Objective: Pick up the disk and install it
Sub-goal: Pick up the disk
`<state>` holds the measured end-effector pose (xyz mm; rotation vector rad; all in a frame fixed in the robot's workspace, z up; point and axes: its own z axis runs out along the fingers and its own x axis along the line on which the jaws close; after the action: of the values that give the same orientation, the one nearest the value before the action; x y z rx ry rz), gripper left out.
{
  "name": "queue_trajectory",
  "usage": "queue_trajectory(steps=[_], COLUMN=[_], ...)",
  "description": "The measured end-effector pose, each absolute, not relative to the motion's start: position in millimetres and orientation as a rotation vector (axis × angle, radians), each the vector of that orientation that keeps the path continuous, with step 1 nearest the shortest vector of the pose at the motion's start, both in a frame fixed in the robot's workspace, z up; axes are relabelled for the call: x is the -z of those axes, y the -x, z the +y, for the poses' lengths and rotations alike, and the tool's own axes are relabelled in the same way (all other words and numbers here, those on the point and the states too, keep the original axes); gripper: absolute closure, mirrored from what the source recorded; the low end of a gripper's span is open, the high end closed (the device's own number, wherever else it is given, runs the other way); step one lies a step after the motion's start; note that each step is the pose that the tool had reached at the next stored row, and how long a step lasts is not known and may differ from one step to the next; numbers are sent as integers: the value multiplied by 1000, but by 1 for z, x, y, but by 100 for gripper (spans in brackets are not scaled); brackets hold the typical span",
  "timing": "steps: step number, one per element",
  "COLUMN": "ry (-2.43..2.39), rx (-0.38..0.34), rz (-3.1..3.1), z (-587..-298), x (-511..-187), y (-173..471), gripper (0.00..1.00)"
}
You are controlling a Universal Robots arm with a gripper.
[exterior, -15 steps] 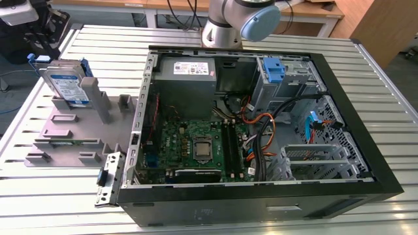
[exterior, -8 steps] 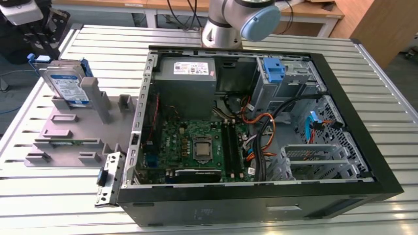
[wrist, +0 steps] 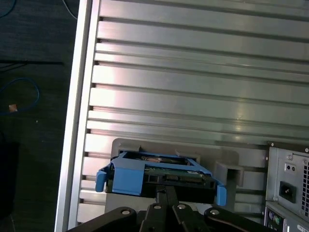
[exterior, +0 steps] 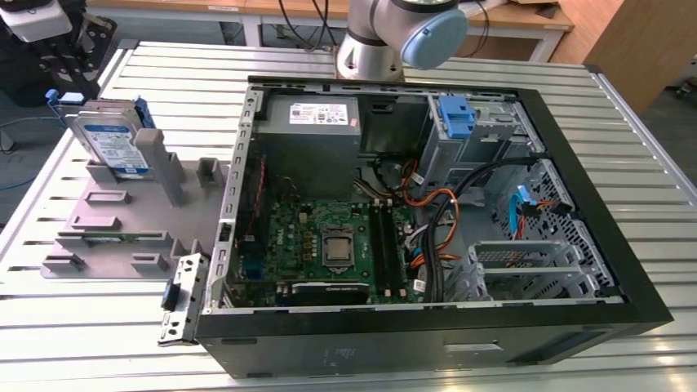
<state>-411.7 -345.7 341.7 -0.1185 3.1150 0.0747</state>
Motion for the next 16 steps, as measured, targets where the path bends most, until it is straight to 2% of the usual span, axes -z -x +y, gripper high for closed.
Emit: queue_trajectory(steps=[16], ry=[276], rx=[-76], rz=[3107], z=[-346], x=[-342], y=[412], gripper=[89])
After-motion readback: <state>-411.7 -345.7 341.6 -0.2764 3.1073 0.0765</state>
